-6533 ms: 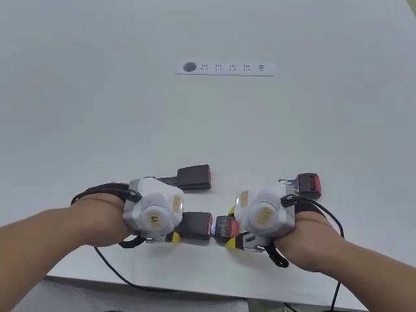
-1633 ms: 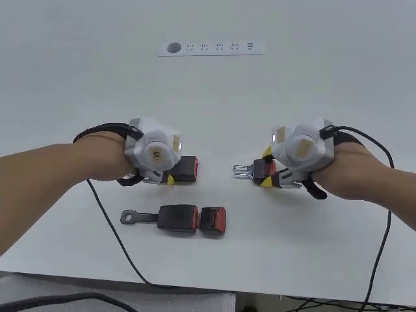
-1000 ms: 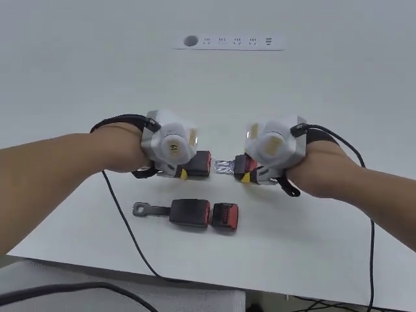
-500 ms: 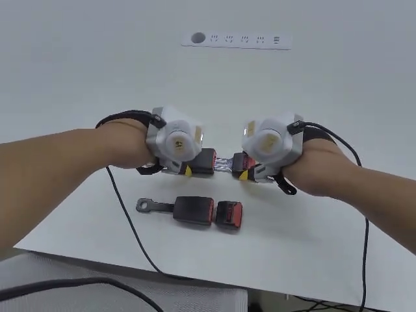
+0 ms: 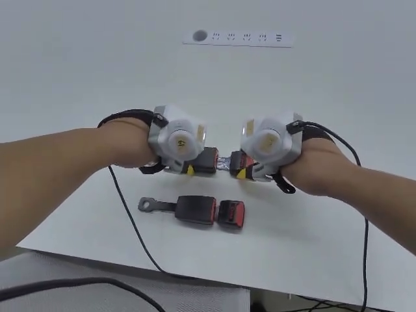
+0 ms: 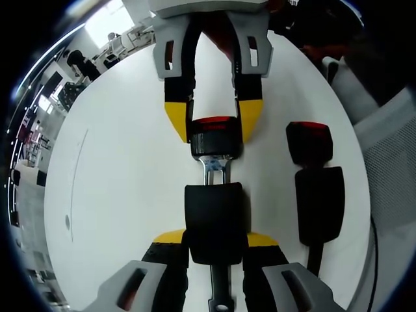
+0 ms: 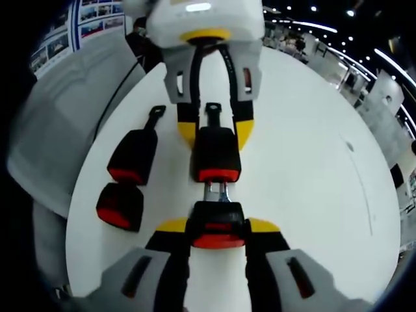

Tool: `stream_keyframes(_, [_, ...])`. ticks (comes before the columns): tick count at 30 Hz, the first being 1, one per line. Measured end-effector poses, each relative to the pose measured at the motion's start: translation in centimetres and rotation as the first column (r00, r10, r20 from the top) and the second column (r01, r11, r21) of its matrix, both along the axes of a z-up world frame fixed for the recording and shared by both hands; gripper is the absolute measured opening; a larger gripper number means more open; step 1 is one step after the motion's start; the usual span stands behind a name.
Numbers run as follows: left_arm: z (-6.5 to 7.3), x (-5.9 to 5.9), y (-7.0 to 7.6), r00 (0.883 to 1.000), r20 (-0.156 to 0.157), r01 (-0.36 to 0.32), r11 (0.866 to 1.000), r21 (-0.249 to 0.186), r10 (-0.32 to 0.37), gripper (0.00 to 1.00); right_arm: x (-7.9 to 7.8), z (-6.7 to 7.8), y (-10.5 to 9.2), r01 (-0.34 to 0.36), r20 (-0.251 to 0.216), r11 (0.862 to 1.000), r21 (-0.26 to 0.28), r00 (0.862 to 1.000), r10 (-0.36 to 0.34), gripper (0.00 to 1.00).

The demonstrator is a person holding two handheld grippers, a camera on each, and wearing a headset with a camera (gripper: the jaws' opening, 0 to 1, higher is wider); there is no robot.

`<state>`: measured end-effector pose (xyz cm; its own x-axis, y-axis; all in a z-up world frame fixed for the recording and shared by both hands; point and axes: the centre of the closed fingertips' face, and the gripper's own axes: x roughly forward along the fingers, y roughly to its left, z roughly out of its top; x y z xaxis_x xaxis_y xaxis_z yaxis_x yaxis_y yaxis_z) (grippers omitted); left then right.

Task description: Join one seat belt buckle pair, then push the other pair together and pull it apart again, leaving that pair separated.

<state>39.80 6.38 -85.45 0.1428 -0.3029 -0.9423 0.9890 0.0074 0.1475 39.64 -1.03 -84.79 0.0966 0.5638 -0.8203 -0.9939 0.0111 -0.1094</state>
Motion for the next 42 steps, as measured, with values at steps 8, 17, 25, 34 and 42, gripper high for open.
stream_keyframes(8, [0.0, 0.0, 0.0, 1.0, -0.003, 0.004, 1.0, -0.018, -0.004, 0.32, 0.0, -0.1, 0.2, -0.023, -0.007, 1.0, 0.012, 1.0, 0.023, 0.3])
stream_keyframes(17, [-0.1, 0.1, -0.1, 0.999, -0.026, -0.028, 0.998, -0.048, 0.027, 0.31, 0.1, 0.0, 1.0, -0.018, -0.015, 1.0, 0.015, 1.0, 0.018, 0.28])
stream_keyframes(25, [-0.1, 0.1, 0.0, 0.999, -0.023, -0.029, 0.998, -0.051, 0.028, 0.31, 0.2, 0.0, 2.3, -0.012, -0.025, 0.999, 0.029, 1.0, 0.013, 0.28])
stream_keyframes(34, [-0.1, 0.0, 0.0, 0.999, -0.024, -0.023, 0.999, -0.048, 0.022, 0.32, 0.0, 0.2, 2.2, -0.018, -0.015, 0.999, 0.026, 1.0, 0.018, 0.28])
stream_keyframes(42, [-0.1, 0.0, 0.0, 0.999, -0.035, -0.016, 0.999, -0.041, 0.014, 0.32, -0.1, 0.2, 0.8, 0.001, -0.011, 1.0, 0.029, 1.0, -0.001, 0.29])
